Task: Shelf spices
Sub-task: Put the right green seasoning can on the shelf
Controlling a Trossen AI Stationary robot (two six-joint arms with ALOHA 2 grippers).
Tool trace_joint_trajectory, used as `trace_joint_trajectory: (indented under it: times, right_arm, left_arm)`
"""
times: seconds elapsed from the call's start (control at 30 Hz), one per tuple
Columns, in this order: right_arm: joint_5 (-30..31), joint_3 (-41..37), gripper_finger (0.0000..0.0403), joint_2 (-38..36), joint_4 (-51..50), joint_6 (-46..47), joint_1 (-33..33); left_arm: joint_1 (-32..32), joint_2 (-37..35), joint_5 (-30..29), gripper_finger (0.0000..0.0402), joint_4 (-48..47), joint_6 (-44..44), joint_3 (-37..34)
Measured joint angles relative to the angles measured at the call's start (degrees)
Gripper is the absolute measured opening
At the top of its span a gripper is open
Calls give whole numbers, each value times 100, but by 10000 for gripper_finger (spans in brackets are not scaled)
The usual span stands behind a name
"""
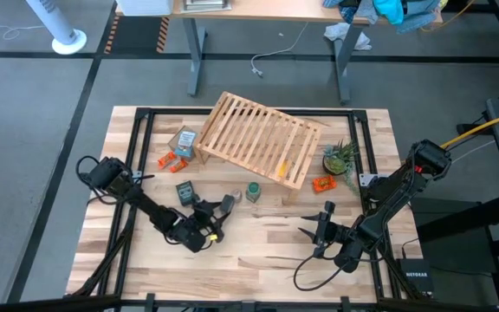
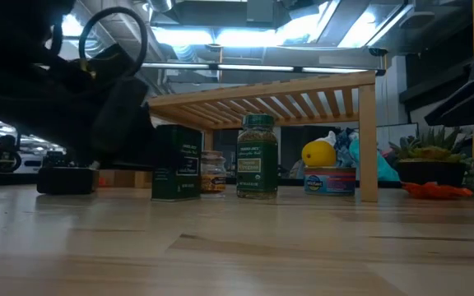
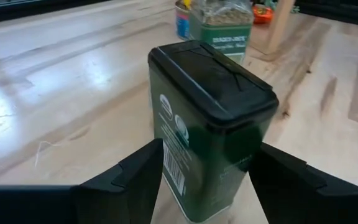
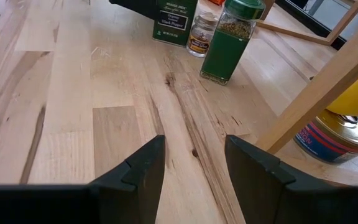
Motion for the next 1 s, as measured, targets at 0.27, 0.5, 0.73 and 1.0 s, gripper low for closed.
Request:
trace_joint_trajectory:
  times: [0.27,0.5,0.73,1.0]
  right_arm:
    - [0,0,172,-2,0,0,0]
    - [0,0,172,0,-2,0,1]
    - [0,0,172,2,34,0,0]
    - [0,0,172,2,142,-52,1]
  left_arm:
    - [236,0,0,219,-15,-154,4]
    - [305,0,-29,219,-46,105,4]
    - [310,0,-38,154,-486,125,4]
    - [110,-11,-127,99,-664,331,4]
